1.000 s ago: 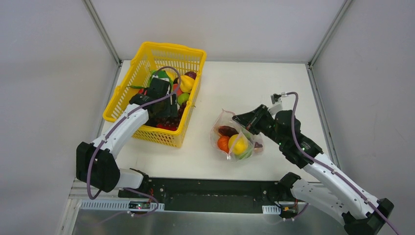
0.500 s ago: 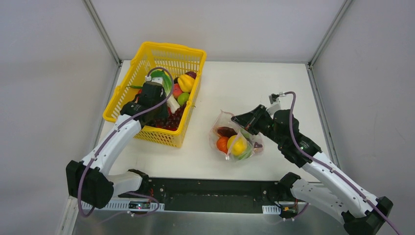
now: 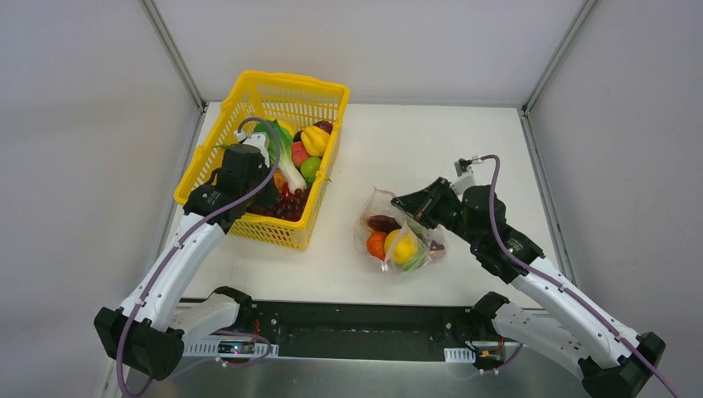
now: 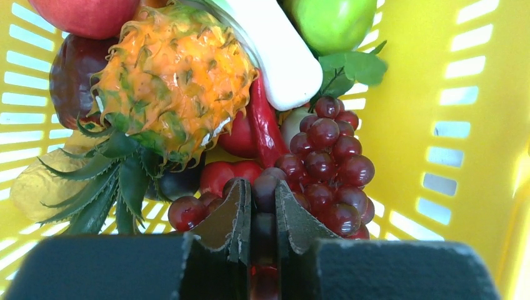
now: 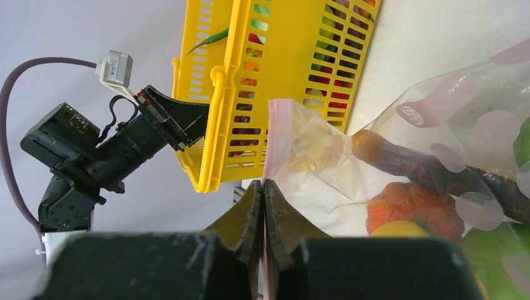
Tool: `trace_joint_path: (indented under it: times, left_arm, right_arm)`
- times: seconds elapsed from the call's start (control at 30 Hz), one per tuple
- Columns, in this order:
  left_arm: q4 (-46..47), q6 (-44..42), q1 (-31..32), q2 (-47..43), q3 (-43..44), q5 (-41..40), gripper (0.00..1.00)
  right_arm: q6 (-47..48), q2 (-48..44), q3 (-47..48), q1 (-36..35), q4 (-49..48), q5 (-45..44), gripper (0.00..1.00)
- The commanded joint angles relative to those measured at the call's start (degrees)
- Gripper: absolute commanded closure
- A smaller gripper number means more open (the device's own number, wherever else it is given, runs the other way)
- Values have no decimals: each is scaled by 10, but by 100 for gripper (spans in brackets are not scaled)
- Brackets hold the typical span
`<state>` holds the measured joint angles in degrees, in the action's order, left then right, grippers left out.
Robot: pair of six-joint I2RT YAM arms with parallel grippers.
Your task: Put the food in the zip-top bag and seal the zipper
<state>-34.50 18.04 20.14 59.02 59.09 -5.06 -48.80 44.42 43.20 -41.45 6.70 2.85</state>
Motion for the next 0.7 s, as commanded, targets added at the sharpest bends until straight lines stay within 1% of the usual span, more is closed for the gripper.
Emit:
trace_joint_path:
  times: [0.0, 0.57, 0.67]
  left_arm:
    - [-16, -16, -2, -21, 26, 25, 100]
    - [-35, -17, -2, -60, 58, 50, 100]
    - [-38, -17, -2, -65, 65, 67, 100]
  right_arm:
    - [4, -4, 12, 1, -25, 5, 94]
    - [2, -3, 10, 1, -27, 5, 94]
    - [2, -2, 10, 1, -27, 5, 94]
